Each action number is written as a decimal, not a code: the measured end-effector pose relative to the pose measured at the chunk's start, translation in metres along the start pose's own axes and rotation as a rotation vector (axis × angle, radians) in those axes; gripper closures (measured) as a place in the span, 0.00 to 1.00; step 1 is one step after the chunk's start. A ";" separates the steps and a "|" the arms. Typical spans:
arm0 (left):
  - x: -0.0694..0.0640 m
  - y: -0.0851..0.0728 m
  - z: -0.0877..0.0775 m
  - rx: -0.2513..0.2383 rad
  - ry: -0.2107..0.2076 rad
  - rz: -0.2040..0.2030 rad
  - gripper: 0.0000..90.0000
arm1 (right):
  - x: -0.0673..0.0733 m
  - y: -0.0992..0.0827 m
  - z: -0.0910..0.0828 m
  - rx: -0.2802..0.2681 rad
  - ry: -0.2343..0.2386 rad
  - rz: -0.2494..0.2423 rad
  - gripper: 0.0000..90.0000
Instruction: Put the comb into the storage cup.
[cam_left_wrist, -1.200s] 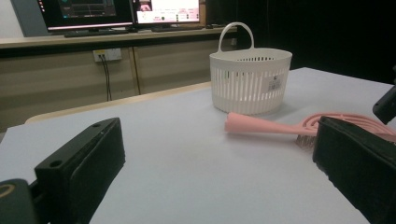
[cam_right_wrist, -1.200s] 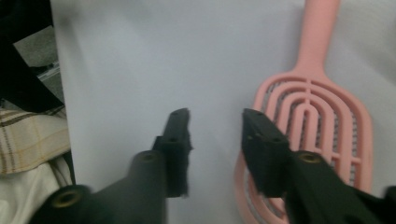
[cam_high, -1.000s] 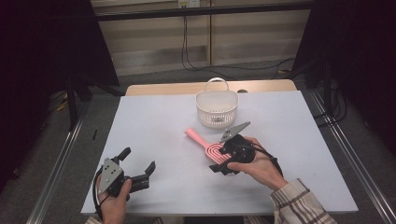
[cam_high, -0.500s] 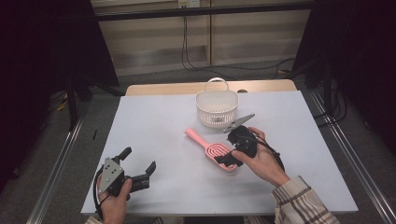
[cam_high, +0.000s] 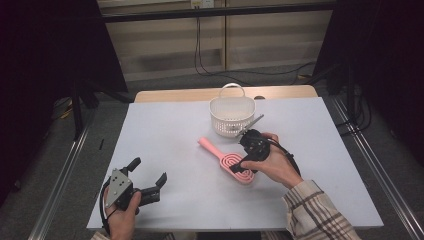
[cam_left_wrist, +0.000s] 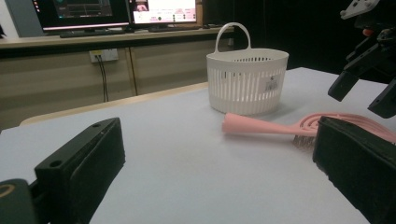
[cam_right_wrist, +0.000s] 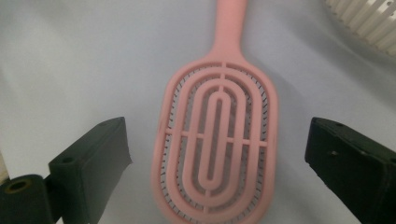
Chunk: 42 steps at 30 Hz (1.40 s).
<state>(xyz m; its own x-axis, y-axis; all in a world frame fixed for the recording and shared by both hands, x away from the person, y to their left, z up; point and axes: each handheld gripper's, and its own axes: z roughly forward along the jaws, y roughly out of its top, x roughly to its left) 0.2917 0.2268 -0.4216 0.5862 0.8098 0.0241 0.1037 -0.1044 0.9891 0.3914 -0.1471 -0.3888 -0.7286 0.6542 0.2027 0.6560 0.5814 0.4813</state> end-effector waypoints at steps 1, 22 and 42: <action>0.000 0.000 0.000 -0.001 -0.001 -0.002 0.03 | 0.000 0.000 0.000 0.000 0.000 0.000 0.08; 0.001 0.000 -0.001 -0.001 0.004 0.003 0.03 | 0.000 0.032 0.035 0.217 -0.016 0.004 0.10; 0.001 0.000 -0.001 -0.003 0.002 0.000 0.03 | 0.001 0.034 0.056 0.277 -0.022 -0.003 0.16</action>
<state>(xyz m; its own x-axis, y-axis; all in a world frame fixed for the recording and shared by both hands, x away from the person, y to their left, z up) 0.2919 0.2284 -0.4217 0.5846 0.8109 0.0244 0.1014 -0.1029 0.9895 0.4243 -0.0995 -0.4200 -0.7282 0.6608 0.1818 0.6849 0.6916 0.2294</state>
